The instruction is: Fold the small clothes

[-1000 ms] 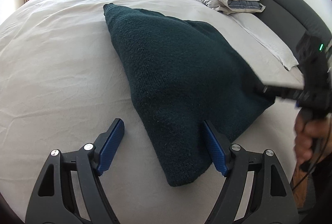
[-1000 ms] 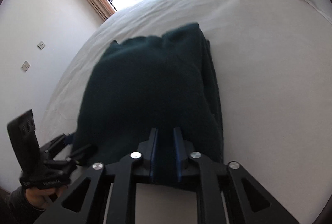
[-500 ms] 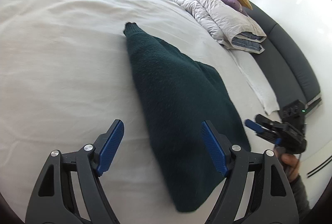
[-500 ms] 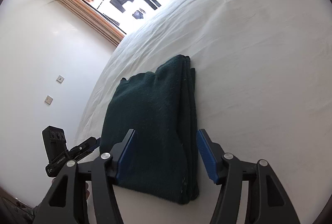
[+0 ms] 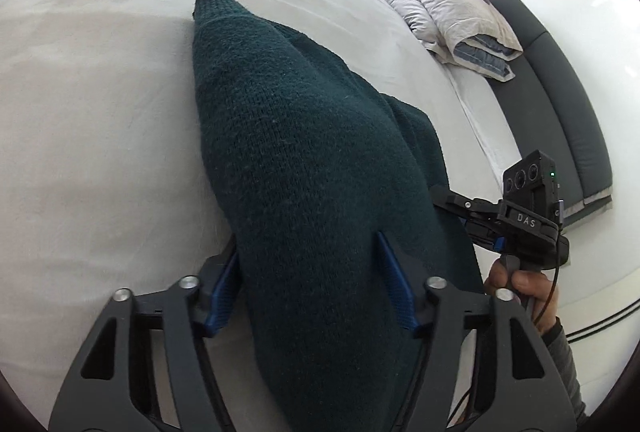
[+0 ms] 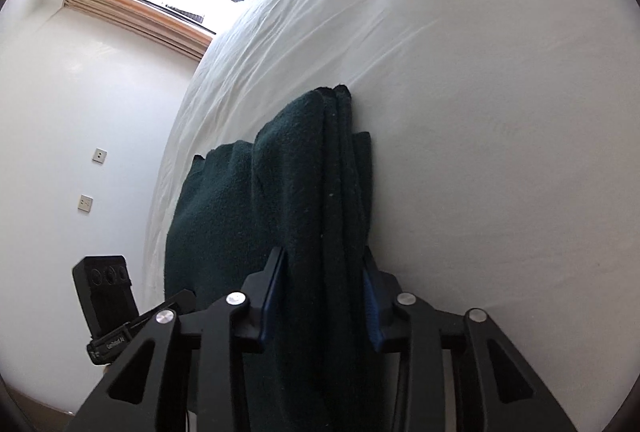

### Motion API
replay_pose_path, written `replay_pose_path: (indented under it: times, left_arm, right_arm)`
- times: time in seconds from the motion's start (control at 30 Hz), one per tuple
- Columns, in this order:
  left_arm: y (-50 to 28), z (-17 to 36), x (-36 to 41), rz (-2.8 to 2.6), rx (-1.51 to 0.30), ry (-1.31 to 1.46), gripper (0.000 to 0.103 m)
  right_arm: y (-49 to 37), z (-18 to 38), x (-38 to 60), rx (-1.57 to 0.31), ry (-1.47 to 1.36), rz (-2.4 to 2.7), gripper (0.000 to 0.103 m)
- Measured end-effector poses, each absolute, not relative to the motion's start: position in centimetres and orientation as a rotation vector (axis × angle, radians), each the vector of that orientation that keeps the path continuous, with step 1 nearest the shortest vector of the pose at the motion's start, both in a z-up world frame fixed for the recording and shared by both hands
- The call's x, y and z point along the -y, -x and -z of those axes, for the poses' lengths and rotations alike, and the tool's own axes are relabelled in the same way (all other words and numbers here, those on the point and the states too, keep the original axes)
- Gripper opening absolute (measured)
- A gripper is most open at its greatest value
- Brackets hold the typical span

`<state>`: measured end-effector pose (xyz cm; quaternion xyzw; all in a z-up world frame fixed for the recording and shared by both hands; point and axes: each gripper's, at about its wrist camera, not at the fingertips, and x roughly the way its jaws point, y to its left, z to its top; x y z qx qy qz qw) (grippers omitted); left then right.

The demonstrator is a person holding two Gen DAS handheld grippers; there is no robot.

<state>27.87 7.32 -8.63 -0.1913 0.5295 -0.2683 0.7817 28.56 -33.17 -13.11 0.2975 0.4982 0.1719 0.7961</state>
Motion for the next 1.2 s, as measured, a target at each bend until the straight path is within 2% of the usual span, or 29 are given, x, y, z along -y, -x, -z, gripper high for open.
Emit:
replay_pose_path:
  times: [0.1, 0.2, 0.5, 0.6, 0.73, 0.83, 1.0, 1.07, 1.13, 1.2]
  left_arm:
    - [-28.4, 8.3, -7.1, 0.581, -1.133, 0.413, 0.039]
    - [-28.6, 7.4, -7.3, 0.584, -1.114, 0.417, 0.034]
    - [-31.2, 0.9, -10.3, 0.545, -1.003, 0.374, 0.032]
    - [-32.7, 1.6, -10.9, 0.518, -1.029, 0.364, 0.033]
    - [-35.2, 5.2, -11.9, 0.475, -1.078, 0.393, 0.034]
    - [-35.7, 6.6, -12.0, 0.486, -1.060, 0.413, 0.041]
    - [-35.5, 7.1, -12.1, 0.488, -1.028, 0.377, 0.047]
    - [-35.5, 7.0, -11.7, 0.474, -1.020, 0.342, 0.052]
    - [-34.5, 6.6, -11.9, 0.460, -1.007, 0.312, 0.053]
    - [-32.9, 5.3, -12.2, 0.426, -0.966, 0.255, 0.053]
  right_arm:
    - [-28.3, 11.7, 32.1, -1.034, -0.570, -0.341, 0.027]
    - [-28.1, 9.9, 31.5, -0.988, -0.553, -0.340, 0.025]
    - [-32.4, 5.9, 28.2, -0.923, -0.531, -0.404, 0.025]
    - [-34.4, 7.3, 27.4, -0.958, -0.520, -0.385, 0.025]
    - [-35.5, 10.9, 27.6, -1.012, -0.544, -0.339, 0.025]
    - [-35.0, 13.2, 28.3, -1.014, -0.594, -0.333, 0.026]
    - [-34.1, 13.3, 28.6, -1.004, -0.597, -0.328, 0.028]
    - [-33.8, 13.0, 28.9, -1.014, -0.609, -0.315, 0.033]
    - [-32.7, 12.2, 29.6, -0.996, -0.628, -0.267, 0.043]
    - [-30.7, 10.0, 29.5, -0.930, -0.571, -0.234, 0.045]
